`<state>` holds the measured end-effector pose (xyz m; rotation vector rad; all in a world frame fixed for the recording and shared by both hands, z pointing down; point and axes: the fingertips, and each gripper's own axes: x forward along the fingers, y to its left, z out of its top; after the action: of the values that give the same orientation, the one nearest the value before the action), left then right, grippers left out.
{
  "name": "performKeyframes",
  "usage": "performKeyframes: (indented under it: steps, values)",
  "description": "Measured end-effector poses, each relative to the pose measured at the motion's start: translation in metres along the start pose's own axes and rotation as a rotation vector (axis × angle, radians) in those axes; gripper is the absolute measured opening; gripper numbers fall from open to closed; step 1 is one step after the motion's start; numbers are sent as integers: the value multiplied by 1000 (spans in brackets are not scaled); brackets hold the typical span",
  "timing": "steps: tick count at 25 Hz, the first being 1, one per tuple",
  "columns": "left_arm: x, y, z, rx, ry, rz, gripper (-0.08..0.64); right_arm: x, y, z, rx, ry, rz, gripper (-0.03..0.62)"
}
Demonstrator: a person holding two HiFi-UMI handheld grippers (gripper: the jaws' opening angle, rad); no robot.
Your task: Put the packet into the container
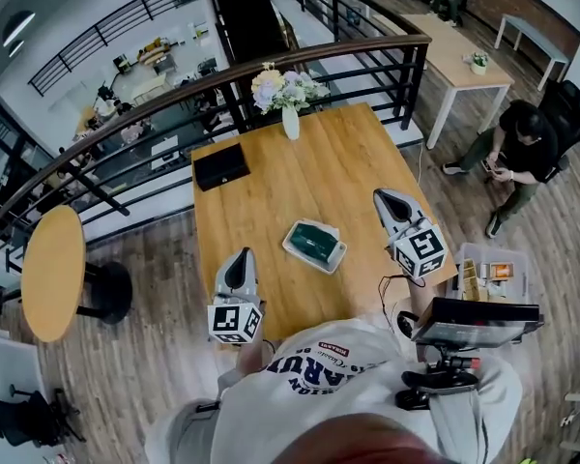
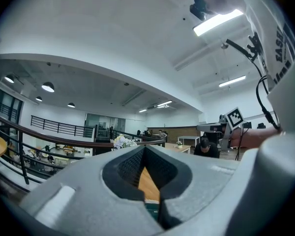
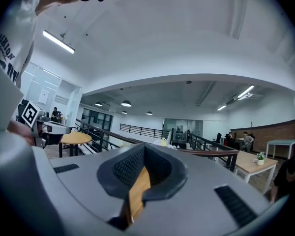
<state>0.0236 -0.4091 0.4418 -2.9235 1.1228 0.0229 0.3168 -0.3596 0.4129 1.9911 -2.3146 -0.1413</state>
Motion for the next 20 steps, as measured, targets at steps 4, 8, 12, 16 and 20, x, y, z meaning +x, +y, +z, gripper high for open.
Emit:
performKeyframes:
  steps: [4,8,12,16,20]
  values:
    - [-3,3,-7,-17,7,-1,0,-1,8,-3,14,9,21,6]
    - [-12,6,-11,-21,8,-22,0,-5,29,-5,19,15,41,6]
    - [-11,3,-14,-27,13,-54,0,-15,38,-13,35,45,33,6]
    - [-11,-3,-30,-47,11,-75,0,-29,46,-23,34,86,28,6]
    - [-20,-3,-54,-53,31,-88,0,-44,66,-26,38,104,29,6]
